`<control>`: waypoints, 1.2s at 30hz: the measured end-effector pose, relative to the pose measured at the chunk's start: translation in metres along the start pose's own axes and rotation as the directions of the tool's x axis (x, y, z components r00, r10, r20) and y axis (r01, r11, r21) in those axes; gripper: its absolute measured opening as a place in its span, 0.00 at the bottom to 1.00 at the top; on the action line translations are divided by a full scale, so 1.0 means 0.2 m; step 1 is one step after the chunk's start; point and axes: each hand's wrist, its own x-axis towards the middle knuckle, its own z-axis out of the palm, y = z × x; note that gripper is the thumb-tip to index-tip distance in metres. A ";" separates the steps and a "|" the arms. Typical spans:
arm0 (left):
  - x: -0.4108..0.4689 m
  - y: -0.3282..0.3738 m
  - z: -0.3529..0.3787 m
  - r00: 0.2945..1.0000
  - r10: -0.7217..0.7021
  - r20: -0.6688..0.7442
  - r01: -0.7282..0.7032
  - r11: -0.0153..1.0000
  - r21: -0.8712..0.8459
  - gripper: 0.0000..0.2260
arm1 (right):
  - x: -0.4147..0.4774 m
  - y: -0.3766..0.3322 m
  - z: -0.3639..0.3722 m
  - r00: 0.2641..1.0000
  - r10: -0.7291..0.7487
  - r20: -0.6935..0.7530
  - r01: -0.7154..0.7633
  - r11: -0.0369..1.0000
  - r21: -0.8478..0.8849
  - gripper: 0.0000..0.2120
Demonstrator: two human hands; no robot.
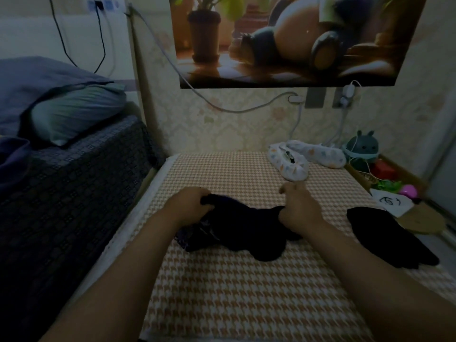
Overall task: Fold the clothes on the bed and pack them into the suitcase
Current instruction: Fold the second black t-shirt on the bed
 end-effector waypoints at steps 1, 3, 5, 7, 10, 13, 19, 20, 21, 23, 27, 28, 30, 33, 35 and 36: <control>0.00 0.00 0.02 1.000 0.004 0.015 -0.004 1.000 -0.006 0.09 | -0.01 -0.05 0.02 0.988 -0.135 0.070 0.125 0.983 0.134 0.23; 0.01 0.04 0.01 0.998 0.060 -0.024 -0.061 0.997 -0.057 0.08 | -0.02 -0.16 0.08 0.901 -0.324 0.287 0.184 0.887 0.423 0.28; 0.02 0.07 -0.04 0.992 0.120 -0.032 -0.122 0.990 -0.069 0.06 | -0.02 -0.22 0.16 0.866 -0.335 0.371 0.172 0.897 0.408 0.30; 0.03 0.07 -0.11 0.994 0.113 0.005 -0.113 0.992 0.058 0.08 | 0.02 -0.24 0.19 0.903 -0.298 0.310 0.214 0.936 0.279 0.15; 0.04 0.07 -0.23 0.999 0.017 -0.043 0.002 0.914 0.406 0.10 | 0.12 -0.23 0.10 0.950 -0.239 0.199 0.207 0.964 0.170 0.16; 0.12 0.11 -0.24 0.984 -0.069 -0.162 0.105 0.967 0.232 0.11 | 0.20 -0.24 0.01 0.987 -0.153 0.042 0.147 0.983 0.112 0.12; 0.30 0.18 0.00 0.961 0.039 -0.272 -0.150 0.904 -0.401 0.32 | 0.32 -0.13 0.08 0.929 0.055 -0.366 0.105 0.909 0.404 0.24; 0.31 0.17 0.05 0.965 0.081 -0.249 -0.173 0.911 -0.375 0.35 | 0.34 -0.09 0.12 0.955 0.041 -0.293 0.088 0.905 0.415 0.33; 0.31 0.15 0.10 0.965 0.112 -0.238 -0.184 0.933 -0.308 0.36 | 0.35 -0.06 0.16 0.975 0.032 -0.219 0.055 0.923 0.381 0.41; 0.30 0.08 0.22 0.966 0.119 -0.231 -0.158 0.975 -0.158 0.34 | 0.34 -0.01 0.24 0.990 -0.013 -0.138 0.042 0.978 0.204 0.44; 0.26 -0.04 0.46 0.997 0.056 -0.058 -0.045 0.981 0.186 0.26 | 0.26 0.01 0.34 0.940 -0.340 0.032 0.340 0.940 0.013 0.36; 0.26 -0.05 0.50 1.000 0.023 -0.018 -0.017 0.964 0.266 0.27 | 0.26 0.02 0.37 0.919 -0.377 0.118 0.383 0.923 -0.030 0.35; 0.28 -0.06 0.54 0.998 -0.039 -0.042 0.050 0.949 0.312 0.26 | 0.30 0.04 0.40 0.897 -0.375 0.232 0.421 0.885 -0.197 0.34; 0.32 -0.07 0.54 0.996 -0.016 -0.092 0.048 0.932 0.360 0.21 | 0.37 0.07 0.37 0.911 -0.383 0.156 0.413 0.824 -0.389 0.27; 0.34 -0.08 0.49 0.983 0.103 -0.153 -0.039 0.927 0.373 0.20 | 0.39 0.11 0.35 0.893 -0.443 -0.082 0.364 0.816 -0.449 0.14; 0.33 -0.09 0.46 0.956 0.194 -0.222 -0.106 0.929 0.354 0.19 | 0.39 0.13 0.35 0.881 -0.433 -0.191 0.318 0.840 -0.439 0.10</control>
